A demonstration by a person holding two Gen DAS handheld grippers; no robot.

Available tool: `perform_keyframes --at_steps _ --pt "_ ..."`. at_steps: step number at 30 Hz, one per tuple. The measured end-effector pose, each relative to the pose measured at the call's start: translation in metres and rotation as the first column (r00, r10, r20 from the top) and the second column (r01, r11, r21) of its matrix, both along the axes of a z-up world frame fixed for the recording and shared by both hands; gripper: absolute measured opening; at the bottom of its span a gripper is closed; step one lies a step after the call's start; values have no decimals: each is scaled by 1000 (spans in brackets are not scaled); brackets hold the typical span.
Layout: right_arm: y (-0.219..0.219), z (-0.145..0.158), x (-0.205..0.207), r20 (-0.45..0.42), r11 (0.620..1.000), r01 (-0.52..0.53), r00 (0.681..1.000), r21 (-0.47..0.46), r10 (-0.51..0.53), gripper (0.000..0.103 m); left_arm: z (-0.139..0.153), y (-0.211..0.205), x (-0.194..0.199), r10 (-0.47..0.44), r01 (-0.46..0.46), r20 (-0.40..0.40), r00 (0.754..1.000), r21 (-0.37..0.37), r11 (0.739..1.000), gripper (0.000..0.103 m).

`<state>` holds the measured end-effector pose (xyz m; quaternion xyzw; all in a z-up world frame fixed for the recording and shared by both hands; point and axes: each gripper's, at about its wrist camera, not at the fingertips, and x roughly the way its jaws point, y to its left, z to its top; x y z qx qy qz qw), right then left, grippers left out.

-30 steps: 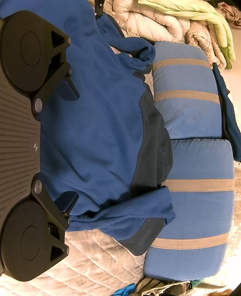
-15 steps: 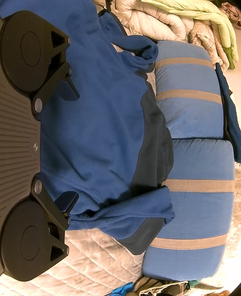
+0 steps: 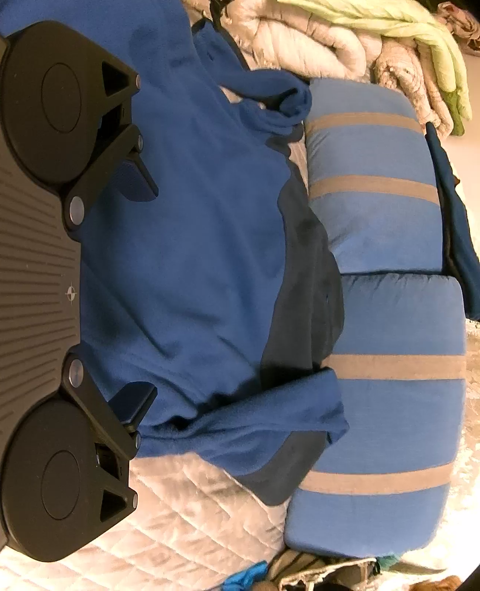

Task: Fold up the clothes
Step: 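Lift the cuff with the left gripper and pull the sleeve outward from the jacket body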

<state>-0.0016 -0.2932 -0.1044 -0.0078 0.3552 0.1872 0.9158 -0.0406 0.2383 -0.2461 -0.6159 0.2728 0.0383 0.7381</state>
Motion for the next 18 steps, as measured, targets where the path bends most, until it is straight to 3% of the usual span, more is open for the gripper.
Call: perform_keyframes --at_steps 5,10,18 --pt "6 0 -2 18 999 -4 1000 -41 5 103 -4 2 0 66 -68 -31 997 -85 994 59" --pt "11 0 -5 36 997 -7 999 -82 10 103 -6 -1 -5 89 -93 -58 994 -72 993 41" --pt "10 0 -4 32 997 -7 999 -74 9 103 -8 0 -17 126 -129 -39 991 -73 989 41"
